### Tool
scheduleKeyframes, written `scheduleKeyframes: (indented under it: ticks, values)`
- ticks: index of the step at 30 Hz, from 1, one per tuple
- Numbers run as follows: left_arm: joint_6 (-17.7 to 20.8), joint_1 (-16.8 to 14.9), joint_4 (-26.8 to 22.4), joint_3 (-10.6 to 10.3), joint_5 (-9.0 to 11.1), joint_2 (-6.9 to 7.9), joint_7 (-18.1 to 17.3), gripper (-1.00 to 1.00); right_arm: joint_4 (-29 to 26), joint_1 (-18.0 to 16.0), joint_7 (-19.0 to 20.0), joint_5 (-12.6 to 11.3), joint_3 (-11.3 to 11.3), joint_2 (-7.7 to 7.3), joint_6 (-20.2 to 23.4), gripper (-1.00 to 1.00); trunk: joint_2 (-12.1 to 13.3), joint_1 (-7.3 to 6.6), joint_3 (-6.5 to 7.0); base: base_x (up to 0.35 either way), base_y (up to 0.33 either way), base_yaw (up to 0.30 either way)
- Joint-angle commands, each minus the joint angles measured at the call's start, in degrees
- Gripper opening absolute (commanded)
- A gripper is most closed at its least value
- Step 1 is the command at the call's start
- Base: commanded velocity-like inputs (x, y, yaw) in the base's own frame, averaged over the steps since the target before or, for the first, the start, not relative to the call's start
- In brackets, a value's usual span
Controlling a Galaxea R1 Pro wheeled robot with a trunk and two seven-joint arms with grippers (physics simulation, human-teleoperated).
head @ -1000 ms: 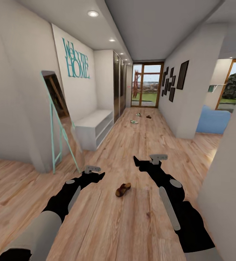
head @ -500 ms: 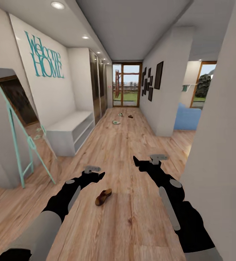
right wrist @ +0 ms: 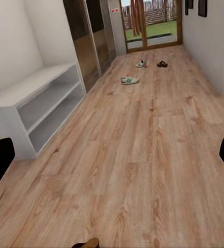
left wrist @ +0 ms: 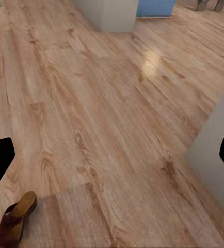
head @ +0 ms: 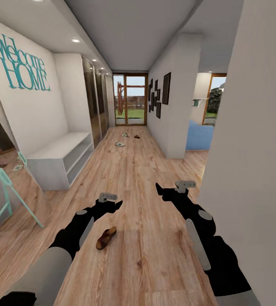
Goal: Pick up the two gym shoes and the two sandals from the corridor floor and place them onto the hallstand (shoe rack) in the corridor, making sure they are on the rack and not on the floor. Arrange them so the two gym shoes are next to each other and the two sandals are next to each other.
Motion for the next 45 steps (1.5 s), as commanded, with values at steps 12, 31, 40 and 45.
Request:
scheduleKeyframes:
  ticks: [12, 31, 40, 45]
  values:
    - [0.4, 0.0, -0.4, 0.1, 0.0, 0.05, -0.2, 1.0, -0.1, 0.0, 0.1, -0.2, 0.0, 0.01, 0.2, 1.0, 0.0, 0.03, -0.06, 0.322, 0.0, -0.026]
    - [0.4, 0.1, -0.4, 0.1, 0.0, 0.06, -0.2, 1.0, -0.1, 0.0, 0.2, -0.2, -0.1, -0.01, -0.1, 1.0, 0.0, 0.03, -0.06, 0.337, 0.0, 0.0]
    - [0.4, 0.1, -0.4, 0.8, 0.0, 0.03, -0.3, 1.0, -0.1, 0.0, 0.1, -0.2, -0.1, -0.01, -0.1, 1.0, 0.0, 0.03, -0.06, 0.337, 0.0, 0.0]
    - [0.3, 0.1, -0.4, 1.8, 0.0, -0.01, -0.5, 1.0, -0.1, 0.0, 0.2, -0.2, -0.1, -0.01, -0.1, 1.0, 0.0, 0.03, -0.06, 0.337, 0.0, 0.0]
